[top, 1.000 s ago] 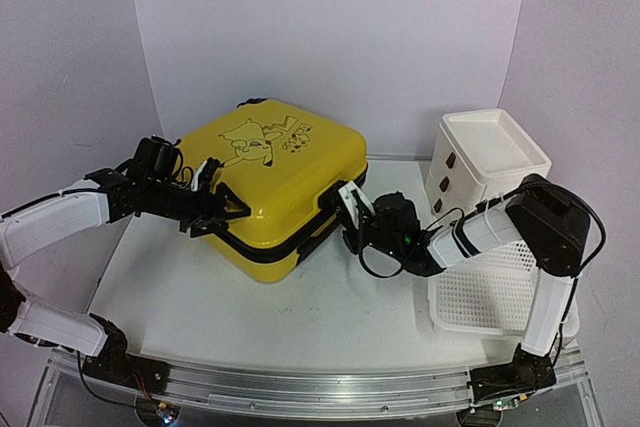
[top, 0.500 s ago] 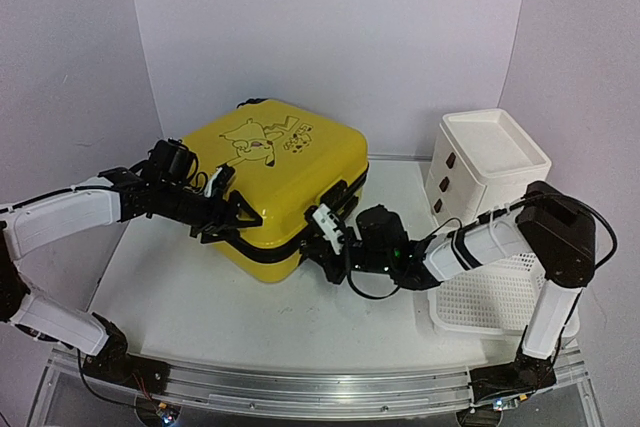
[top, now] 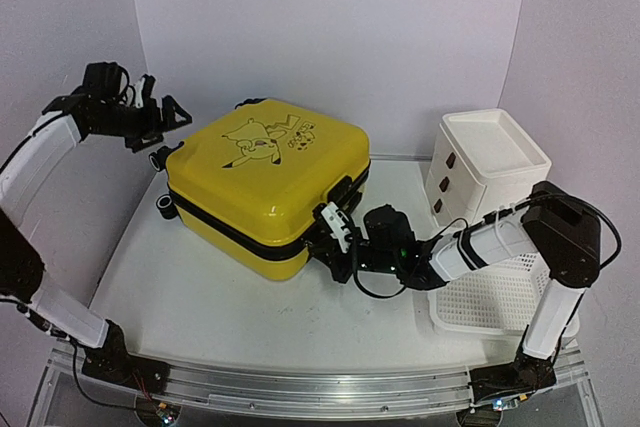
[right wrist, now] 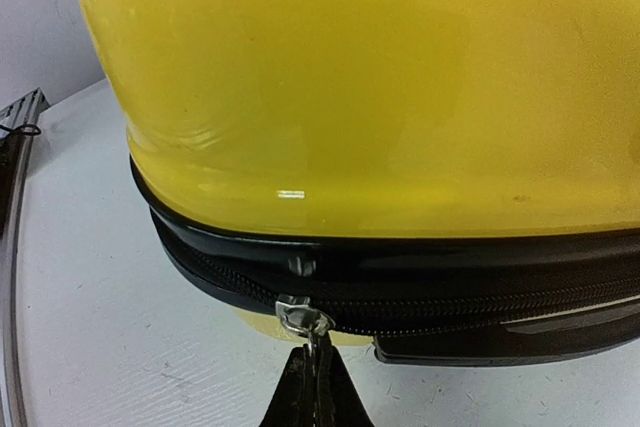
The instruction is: Open, take out, and arrange the luggage
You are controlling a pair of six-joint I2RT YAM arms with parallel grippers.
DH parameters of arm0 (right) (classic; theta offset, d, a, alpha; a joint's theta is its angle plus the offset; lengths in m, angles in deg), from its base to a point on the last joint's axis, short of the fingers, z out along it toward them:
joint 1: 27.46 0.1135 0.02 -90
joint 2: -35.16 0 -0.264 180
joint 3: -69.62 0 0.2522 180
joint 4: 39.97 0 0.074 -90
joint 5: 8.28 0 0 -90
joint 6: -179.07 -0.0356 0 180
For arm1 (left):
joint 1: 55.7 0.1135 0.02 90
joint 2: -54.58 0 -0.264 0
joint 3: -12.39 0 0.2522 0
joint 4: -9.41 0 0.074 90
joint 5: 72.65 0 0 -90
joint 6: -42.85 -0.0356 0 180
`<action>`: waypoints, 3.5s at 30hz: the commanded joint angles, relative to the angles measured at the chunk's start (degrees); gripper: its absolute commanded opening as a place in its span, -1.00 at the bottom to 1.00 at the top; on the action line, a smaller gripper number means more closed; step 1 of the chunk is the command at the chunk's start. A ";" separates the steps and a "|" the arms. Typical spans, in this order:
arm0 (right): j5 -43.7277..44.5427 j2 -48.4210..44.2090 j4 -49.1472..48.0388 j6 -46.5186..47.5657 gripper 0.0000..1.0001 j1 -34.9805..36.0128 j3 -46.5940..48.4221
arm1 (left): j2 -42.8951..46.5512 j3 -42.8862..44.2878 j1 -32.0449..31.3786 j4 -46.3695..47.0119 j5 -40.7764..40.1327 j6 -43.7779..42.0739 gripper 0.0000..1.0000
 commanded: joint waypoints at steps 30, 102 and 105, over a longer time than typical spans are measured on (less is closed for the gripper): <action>-24.94 2.16 19.82 4.97 -1.00 -23.49 16.73 | -5.55 -11.08 -3.49 0.21 6.94 -20.80 0.99; -1.37 4.16 10.78 -6.34 -1.00 0.98 15.32 | 3.70 -26.97 -27.61 26.25 -0.53 8.64 0.77; -9.73 1.18 12.76 -3.96 -1.00 -1.97 12.10 | 4.31 -17.54 -19.49 10.99 -4.64 0.51 0.88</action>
